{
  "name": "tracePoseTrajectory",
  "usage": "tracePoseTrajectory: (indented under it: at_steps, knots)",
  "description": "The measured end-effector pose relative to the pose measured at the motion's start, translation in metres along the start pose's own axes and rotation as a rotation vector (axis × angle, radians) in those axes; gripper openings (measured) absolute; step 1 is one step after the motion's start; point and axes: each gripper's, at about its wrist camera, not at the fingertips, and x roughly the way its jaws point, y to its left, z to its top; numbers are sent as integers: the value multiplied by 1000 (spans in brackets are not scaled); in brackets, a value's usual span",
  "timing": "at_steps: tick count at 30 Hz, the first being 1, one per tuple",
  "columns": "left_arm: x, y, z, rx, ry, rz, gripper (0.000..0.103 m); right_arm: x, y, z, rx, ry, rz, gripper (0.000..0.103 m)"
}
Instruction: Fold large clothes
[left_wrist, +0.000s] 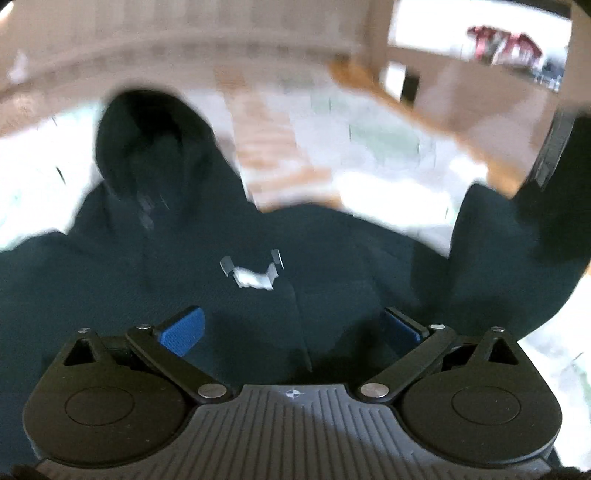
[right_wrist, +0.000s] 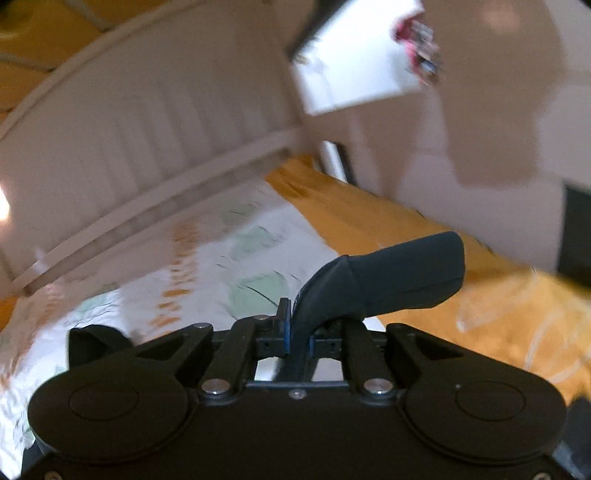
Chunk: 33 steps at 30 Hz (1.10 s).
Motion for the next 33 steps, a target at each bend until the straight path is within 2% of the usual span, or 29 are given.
tracePoseTrajectory:
  at_steps: [1, 2, 4, 8, 13, 19, 22, 27, 30, 32, 33]
  knots:
    - [13, -1, -2, 12, 44, 14, 103, -5, 13, 5, -35, -10, 17, 16]
    - [14, -5, -4, 59, 7, 28, 103, -9, 25, 8, -59, -15, 35, 16]
    - [12, -4, -1, 58, 18, 19, 103, -12, 50, 12, -88, -14, 77, 16]
    - [-12, 25, 4, -35, 35, -78, 102, -19, 104, 8, -168, -12, 171, 17]
    - [-56, 91, -8, -206, -9, -75, 102, -28, 181, -20, -230, 31, 313, 18]
    - [-110, 188, -41, -399, -55, -34, 102, -19, 281, -95, -347, 82, 447, 19]
    - [-130, 225, -51, -457, -80, -4, 102, -4, 321, -143, -434, 122, 462, 19]
    - [-151, 258, -68, -521, -95, 22, 102, 20, 370, -229, -516, 266, 467, 21]
    - [-157, 265, -73, -534, -98, 10, 102, 29, 379, -267, -556, 364, 459, 30]
    - [-158, 267, -72, -538, -101, -2, 102, 27, 379, -280, -568, 419, 481, 57]
    - [-157, 268, -71, -539, -104, -10, 103, 21, 378, -280, -572, 428, 499, 63]
